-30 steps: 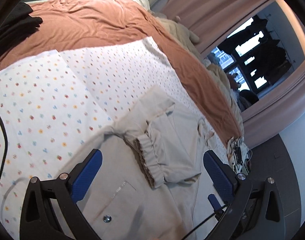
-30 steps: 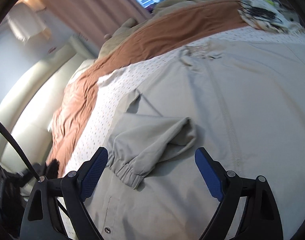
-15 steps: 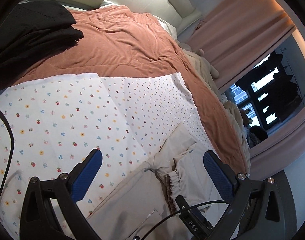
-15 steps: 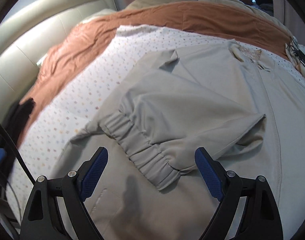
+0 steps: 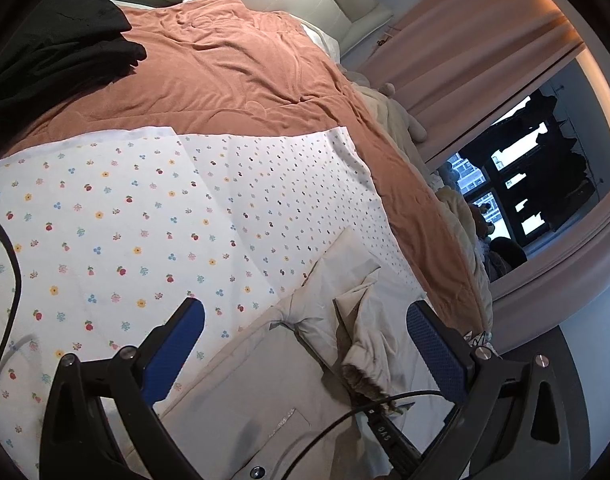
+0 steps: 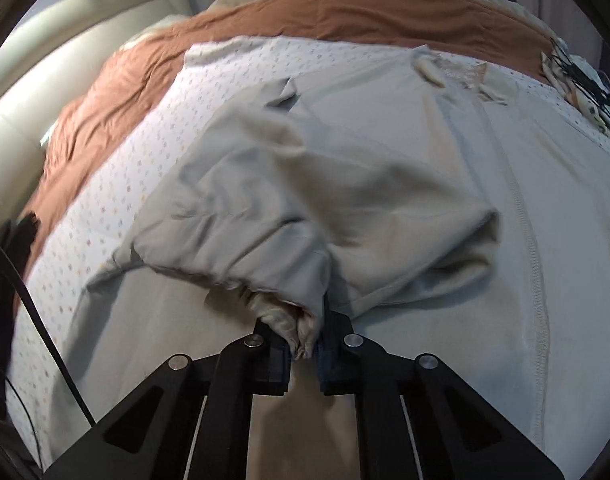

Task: Fold large clothes

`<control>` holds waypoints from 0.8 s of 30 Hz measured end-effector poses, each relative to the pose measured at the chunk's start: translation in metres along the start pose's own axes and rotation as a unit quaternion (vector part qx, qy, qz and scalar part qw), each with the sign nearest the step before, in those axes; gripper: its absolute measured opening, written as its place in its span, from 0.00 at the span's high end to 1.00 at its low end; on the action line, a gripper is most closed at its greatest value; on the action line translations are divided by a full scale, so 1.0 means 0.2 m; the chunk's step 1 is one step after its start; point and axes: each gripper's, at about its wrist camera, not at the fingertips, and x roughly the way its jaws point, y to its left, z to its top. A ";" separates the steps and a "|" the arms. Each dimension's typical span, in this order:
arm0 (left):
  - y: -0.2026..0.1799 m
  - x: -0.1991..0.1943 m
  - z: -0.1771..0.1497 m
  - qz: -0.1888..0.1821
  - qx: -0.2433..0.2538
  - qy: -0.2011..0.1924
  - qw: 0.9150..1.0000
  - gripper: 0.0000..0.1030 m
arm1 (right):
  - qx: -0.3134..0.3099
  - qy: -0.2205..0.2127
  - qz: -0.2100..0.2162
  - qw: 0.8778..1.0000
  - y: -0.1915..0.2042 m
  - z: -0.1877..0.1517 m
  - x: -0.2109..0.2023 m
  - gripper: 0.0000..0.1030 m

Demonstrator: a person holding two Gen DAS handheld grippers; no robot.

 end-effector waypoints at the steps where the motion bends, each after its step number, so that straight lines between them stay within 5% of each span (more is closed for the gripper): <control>1: -0.01 0.00 -0.01 0.002 0.006 0.000 1.000 0.00 | 0.013 -0.011 0.011 1.000 -0.03 0.01 -0.05 0.95; 15: -0.24 0.10 -0.20 0.011 0.103 0.034 0.994 0.00 | 0.187 -0.141 0.112 0.966 -0.64 -0.13 -0.58 0.95; 24: -0.27 0.16 -0.25 0.028 0.123 0.050 0.991 0.00 | 0.315 -0.156 0.091 0.932 -0.96 -0.29 -0.56 0.95</control>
